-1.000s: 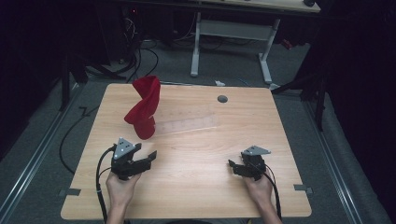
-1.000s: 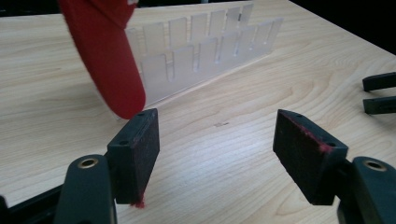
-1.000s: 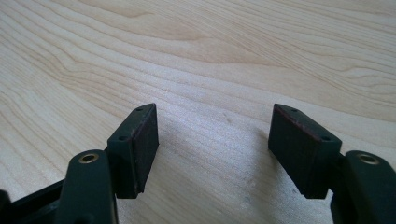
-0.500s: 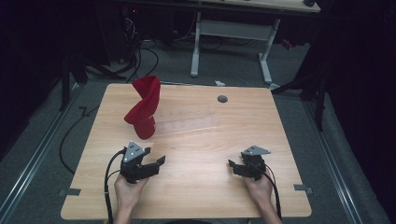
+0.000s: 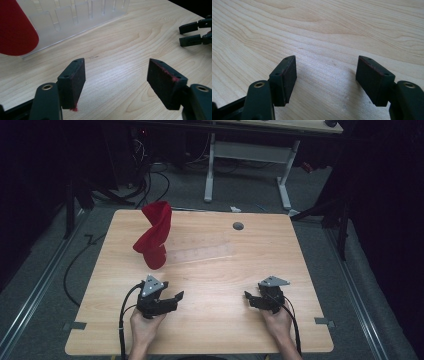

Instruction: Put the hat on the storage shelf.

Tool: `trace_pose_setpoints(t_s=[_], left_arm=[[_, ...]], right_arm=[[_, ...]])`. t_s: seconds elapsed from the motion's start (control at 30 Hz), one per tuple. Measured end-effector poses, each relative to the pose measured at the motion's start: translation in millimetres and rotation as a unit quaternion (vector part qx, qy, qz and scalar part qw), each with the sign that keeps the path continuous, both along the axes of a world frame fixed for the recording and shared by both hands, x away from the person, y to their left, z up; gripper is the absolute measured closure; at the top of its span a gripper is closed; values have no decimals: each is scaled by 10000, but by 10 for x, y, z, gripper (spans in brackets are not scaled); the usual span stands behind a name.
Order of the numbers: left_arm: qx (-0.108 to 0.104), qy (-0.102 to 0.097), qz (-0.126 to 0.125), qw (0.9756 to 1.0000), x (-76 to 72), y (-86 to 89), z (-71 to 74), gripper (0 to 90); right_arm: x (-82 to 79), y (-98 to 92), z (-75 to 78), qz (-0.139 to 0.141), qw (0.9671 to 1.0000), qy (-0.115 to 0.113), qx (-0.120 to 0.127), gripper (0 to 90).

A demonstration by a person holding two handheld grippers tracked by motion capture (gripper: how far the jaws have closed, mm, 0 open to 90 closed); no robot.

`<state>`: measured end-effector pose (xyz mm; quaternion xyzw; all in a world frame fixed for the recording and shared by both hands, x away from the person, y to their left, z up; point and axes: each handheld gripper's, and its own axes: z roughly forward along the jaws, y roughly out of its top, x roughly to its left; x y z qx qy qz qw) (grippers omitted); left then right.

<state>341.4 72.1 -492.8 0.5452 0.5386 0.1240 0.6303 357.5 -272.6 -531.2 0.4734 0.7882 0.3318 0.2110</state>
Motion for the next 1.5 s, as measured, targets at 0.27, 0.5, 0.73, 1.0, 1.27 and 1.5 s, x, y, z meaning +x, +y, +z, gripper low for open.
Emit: trace_pose_setpoints(t_s=[0.27,0.5,0.73,1.0,1.27,1.5], left_arm=[[123,14,-57,9999,4,-110,-105,312],[220,71,-79,9997,41,-194,-187,308],[409,122,5,9991,84,-284,-316,301],[811,217,174,9963,132,-351,-470,294],[1081,336,236,9933,152,-386,-531,276],[1080,342,239,9933,153,-385,-531,274]], right_arm=[[1,0,0,6,10000,-3,-4,333],[0,0,0,15,10000,-2,-4,330],[0,1,0,14,10000,-3,-4,330],[-1,3,1,26,10000,2,0,329],[-1,2,0,28,10000,1,-4,329],[-1,3,0,31,10000,-1,-3,329]])
